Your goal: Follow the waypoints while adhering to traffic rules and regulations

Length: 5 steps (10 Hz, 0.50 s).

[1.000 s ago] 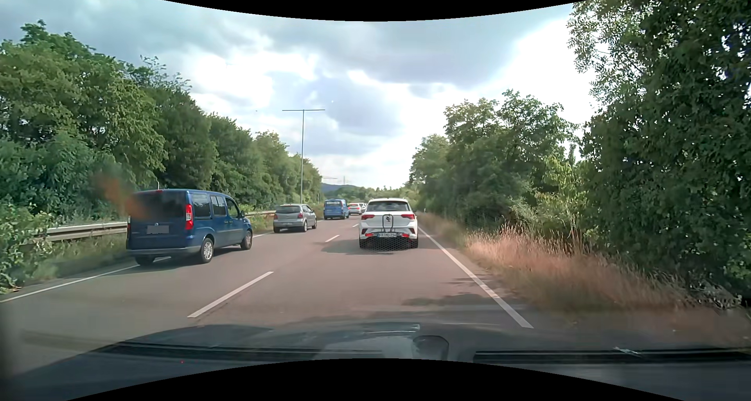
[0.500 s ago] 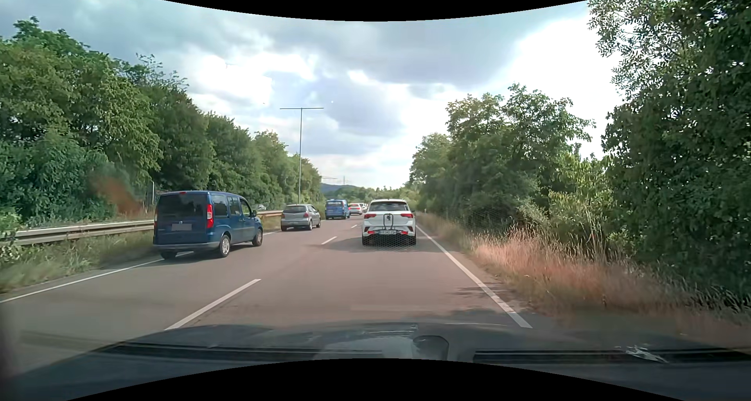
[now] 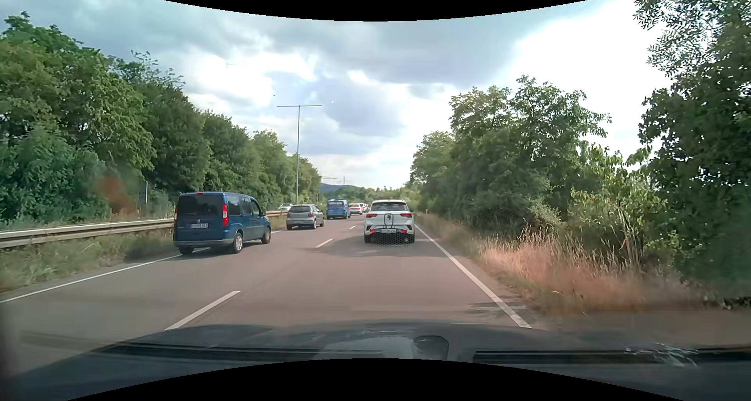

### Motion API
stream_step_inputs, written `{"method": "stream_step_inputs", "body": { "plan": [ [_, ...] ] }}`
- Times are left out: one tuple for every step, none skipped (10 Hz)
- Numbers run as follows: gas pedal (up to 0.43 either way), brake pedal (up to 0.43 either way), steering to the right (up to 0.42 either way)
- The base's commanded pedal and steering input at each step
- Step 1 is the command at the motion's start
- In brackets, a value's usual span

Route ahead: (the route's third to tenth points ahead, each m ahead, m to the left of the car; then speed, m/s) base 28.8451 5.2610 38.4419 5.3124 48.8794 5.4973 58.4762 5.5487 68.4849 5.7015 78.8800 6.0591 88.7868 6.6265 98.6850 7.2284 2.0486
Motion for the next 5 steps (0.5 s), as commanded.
{"method": "stream_step_inputs", "body": {
  "plan": [
    [0.118,0.0,-0.006],
    [0.118,0.0,-0.006],
    [0.118,0.0,-0.006],
    [0.118,0.0,-0.006],
    [0.118,0.0,-0.006]
  ]
}}
